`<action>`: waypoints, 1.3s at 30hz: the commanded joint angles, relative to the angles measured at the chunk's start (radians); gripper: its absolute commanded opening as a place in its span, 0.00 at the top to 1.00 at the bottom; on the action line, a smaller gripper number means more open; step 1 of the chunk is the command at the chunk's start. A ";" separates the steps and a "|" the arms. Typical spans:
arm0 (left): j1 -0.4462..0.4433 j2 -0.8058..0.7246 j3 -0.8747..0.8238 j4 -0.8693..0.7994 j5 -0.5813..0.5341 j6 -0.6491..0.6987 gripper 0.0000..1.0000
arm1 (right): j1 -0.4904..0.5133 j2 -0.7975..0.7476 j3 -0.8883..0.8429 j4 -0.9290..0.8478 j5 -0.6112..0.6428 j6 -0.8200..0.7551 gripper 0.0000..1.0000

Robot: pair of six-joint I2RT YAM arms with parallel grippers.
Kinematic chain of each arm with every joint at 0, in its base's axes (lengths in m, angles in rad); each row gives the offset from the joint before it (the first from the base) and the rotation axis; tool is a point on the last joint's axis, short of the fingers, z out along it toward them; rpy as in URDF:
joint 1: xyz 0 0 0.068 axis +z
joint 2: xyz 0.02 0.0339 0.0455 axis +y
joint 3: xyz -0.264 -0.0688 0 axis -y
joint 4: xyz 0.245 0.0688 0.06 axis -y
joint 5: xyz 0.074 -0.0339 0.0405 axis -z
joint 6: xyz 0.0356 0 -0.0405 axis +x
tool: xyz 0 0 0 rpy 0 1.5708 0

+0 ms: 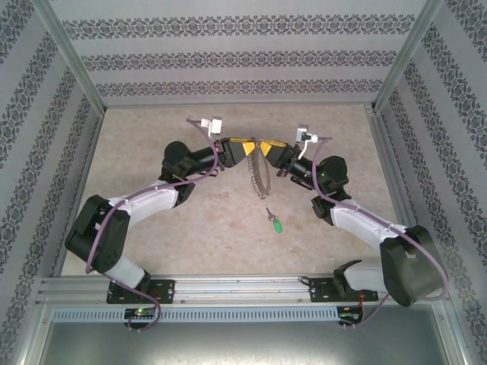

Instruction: Put the keys on the keyring

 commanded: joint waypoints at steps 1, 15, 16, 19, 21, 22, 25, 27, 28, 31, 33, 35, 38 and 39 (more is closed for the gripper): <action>-0.016 0.010 0.003 0.084 -0.001 -0.013 0.65 | 0.014 0.006 0.038 0.085 0.011 0.006 1.00; -0.022 0.010 -0.002 0.064 -0.013 0.004 0.65 | 0.022 0.018 0.043 0.097 0.008 0.011 1.00; -0.025 0.012 0.001 0.063 -0.012 0.006 0.65 | 0.023 0.022 0.044 0.100 0.007 0.012 1.00; -0.028 0.019 0.004 0.060 -0.014 0.009 0.65 | 0.025 0.032 0.049 0.111 -0.001 0.021 1.00; -0.027 0.022 0.003 0.058 -0.014 0.014 0.65 | 0.025 0.036 0.049 0.114 -0.002 0.022 1.00; -0.027 0.021 0.002 0.055 -0.018 0.019 0.65 | 0.026 0.036 0.048 0.114 -0.001 0.023 1.00; -0.027 0.015 -0.008 0.043 -0.026 0.037 0.65 | 0.024 0.032 0.044 0.113 -0.002 0.020 1.00; -0.026 0.004 -0.016 0.037 -0.038 0.050 0.65 | 0.023 0.027 0.039 0.106 0.002 0.014 1.00; -0.028 -0.001 -0.020 0.032 -0.042 0.058 0.65 | 0.021 0.025 0.036 0.105 0.002 0.012 1.00; -0.028 -0.015 -0.031 0.037 -0.054 0.065 0.65 | 0.016 0.021 0.030 0.101 0.006 0.011 1.00; -0.028 -0.022 -0.039 0.050 -0.067 0.065 0.65 | 0.013 0.019 0.028 0.101 0.007 0.011 1.00; -0.027 -0.028 -0.045 0.061 -0.077 0.061 0.65 | 0.013 0.019 0.028 0.104 0.008 0.013 1.00; -0.027 -0.031 -0.047 0.063 -0.087 0.061 0.64 | 0.013 0.017 0.028 0.105 0.007 0.015 1.00; -0.027 -0.028 -0.045 0.063 -0.087 0.063 0.64 | 0.013 0.017 0.028 0.105 0.005 0.016 1.00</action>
